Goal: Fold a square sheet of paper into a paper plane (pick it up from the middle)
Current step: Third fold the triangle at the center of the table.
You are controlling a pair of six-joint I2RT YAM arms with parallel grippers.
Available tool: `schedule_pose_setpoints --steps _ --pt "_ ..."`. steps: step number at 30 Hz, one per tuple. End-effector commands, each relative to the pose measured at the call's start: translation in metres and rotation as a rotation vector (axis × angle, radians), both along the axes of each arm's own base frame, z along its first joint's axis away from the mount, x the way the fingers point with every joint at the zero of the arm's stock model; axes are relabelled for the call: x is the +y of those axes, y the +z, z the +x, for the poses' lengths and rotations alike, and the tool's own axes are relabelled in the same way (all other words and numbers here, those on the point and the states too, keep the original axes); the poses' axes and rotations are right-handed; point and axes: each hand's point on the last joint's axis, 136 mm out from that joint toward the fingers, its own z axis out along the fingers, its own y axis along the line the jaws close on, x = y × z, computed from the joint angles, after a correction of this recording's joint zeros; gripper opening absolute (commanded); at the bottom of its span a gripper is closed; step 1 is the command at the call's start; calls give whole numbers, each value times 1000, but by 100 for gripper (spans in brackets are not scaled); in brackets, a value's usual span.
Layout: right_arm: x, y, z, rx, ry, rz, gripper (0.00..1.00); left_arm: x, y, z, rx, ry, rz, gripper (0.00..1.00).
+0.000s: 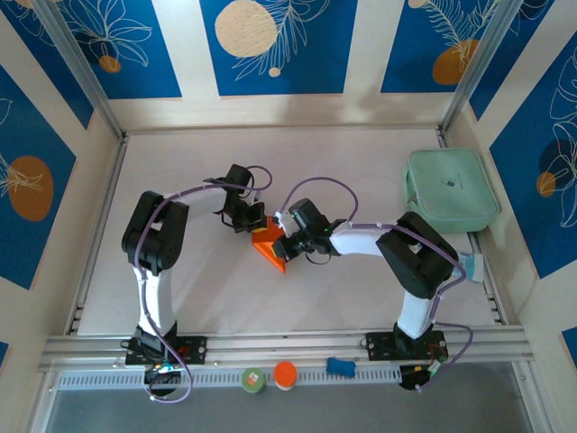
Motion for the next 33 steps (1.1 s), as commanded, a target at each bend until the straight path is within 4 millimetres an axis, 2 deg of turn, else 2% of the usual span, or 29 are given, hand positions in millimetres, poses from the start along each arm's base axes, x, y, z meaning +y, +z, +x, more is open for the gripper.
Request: schedule_pose_setpoints --steps 1,33 --pt "1 -3 5 23 -17 -14 3 5 -25 -18 82 -24 52 3" --pt "-3 -20 2 100 -43 -88 3 6 -28 -17 85 -15 57 4"
